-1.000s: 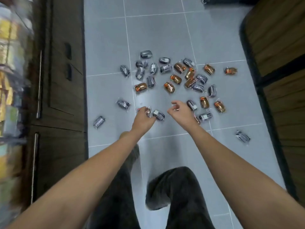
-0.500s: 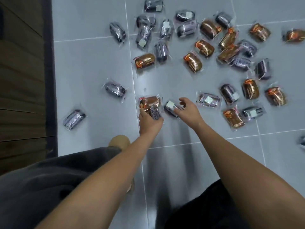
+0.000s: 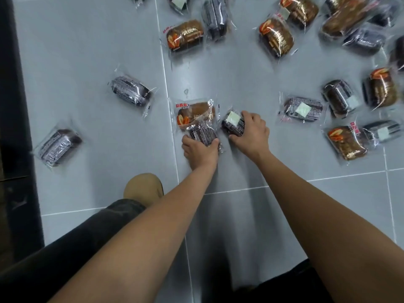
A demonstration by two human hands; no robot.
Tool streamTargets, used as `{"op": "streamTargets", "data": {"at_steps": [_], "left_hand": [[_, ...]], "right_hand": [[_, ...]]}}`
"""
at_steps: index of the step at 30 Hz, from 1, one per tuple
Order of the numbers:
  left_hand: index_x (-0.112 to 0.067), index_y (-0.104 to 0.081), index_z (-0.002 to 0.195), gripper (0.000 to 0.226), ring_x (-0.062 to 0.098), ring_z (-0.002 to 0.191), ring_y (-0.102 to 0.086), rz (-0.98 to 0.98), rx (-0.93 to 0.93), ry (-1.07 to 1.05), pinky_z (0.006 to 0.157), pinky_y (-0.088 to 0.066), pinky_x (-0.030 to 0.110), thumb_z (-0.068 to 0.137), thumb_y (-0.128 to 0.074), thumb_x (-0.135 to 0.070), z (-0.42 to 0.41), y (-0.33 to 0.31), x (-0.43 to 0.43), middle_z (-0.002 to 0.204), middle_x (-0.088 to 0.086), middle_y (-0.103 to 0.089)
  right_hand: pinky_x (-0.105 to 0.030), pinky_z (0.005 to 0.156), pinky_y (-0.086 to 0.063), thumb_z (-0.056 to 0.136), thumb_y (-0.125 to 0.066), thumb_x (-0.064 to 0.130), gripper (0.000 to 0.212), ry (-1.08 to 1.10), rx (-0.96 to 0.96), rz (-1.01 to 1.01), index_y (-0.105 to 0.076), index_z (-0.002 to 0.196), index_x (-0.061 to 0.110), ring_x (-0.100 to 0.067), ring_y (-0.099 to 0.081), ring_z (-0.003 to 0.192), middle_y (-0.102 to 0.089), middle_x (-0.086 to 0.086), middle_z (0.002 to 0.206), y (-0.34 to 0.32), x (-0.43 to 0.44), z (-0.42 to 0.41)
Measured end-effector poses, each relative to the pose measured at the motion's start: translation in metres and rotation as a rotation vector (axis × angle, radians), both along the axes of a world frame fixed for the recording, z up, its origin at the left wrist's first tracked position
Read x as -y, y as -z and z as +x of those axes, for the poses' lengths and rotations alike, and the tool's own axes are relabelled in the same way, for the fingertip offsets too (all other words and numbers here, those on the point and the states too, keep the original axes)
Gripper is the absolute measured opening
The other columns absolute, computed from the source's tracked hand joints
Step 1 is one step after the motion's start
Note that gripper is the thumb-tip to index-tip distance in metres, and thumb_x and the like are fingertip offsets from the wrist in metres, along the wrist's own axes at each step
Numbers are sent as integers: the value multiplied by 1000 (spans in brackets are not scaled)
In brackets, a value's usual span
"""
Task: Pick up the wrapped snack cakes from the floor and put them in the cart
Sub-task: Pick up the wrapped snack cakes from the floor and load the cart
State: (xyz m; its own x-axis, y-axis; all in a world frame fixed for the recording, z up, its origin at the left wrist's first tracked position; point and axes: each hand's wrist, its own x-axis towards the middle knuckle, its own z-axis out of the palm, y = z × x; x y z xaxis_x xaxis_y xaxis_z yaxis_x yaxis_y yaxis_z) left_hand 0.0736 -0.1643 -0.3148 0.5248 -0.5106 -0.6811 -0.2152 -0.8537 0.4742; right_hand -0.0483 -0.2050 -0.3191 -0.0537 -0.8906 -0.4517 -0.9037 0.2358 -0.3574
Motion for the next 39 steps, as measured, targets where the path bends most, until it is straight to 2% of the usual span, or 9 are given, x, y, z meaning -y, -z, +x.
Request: {"op": "streamTargets", "data": {"at_steps": [2,6,13,18,22,27,31,35,39], "left_hand": [[-9,-28,124,67,34,116,-51,-22,-61,-44,94,-46,42,78,-73,-29,-1,0,-2,129,14,-50],[-16,-31,108,50,30,105,-60,-57,-122,-58,84,-48,34,80,-72,-26,2,-5,-7,121,9,-58],[-14,-53,111,41,24,98,-61,-73,-157,-60,80,-47,29,78,-71,-29,1,-17,-4,110,4,-64],[-15,-47,105,31,24,97,-61,-138,-106,-28,81,-46,30,83,-65,-26,-9,-41,-6,110,4,-63],[-19,-45,109,33,22,101,-60,-193,-122,50,83,-43,27,84,-66,-24,-17,-76,2,115,1,-63],[-11,-43,124,48,20,101,-59,-234,-232,131,92,-49,34,84,-68,-22,-23,-170,9,117,3,-60],[-8,-46,118,44,24,103,-59,-214,-218,230,93,-48,47,84,-67,-27,-18,-262,9,114,7,-60],[-12,-46,109,36,19,92,-59,-188,-210,254,91,-49,47,85,-67,-26,-19,-367,2,100,0,-59],[-10,-47,113,37,22,96,-61,-191,-234,319,90,-50,42,85,-67,-25,-38,-471,-4,107,4,-61]], "right_hand": [[-42,103,-29,78,-69,34,72,24,-2,3,-38,139,16,-33,-37,126,-41,-12,136,1,-2,0],[-43,100,-36,77,-72,35,69,79,27,43,-42,133,9,-33,-39,122,-43,-16,132,-3,-12,-1],[-40,93,-43,77,-71,37,56,212,90,72,-53,119,4,-33,-47,115,-54,-16,119,-12,-18,-2],[-42,95,-45,76,-71,38,57,360,150,49,-55,119,3,-33,-51,114,-58,-15,118,-29,-23,-18],[-42,95,-45,76,-72,36,56,403,202,-14,-55,118,3,-32,-50,114,-57,-14,119,-62,-22,-33],[-38,94,-43,75,-73,36,52,402,245,-57,-57,113,5,-32,-47,114,-57,-14,117,-146,-32,-48],[-41,91,-45,75,-75,36,51,427,250,-58,-56,111,5,-32,-49,110,-56,-14,113,-237,-51,-59],[-42,94,-44,76,-75,35,54,553,292,-22,-55,113,3,-32,-50,111,-57,-15,114,-336,-61,-68],[-41,95,-44,75,-76,35,55,608,322,-52,-55,115,3,-31,-51,111,-58,-14,115,-440,-74,-80]]}}
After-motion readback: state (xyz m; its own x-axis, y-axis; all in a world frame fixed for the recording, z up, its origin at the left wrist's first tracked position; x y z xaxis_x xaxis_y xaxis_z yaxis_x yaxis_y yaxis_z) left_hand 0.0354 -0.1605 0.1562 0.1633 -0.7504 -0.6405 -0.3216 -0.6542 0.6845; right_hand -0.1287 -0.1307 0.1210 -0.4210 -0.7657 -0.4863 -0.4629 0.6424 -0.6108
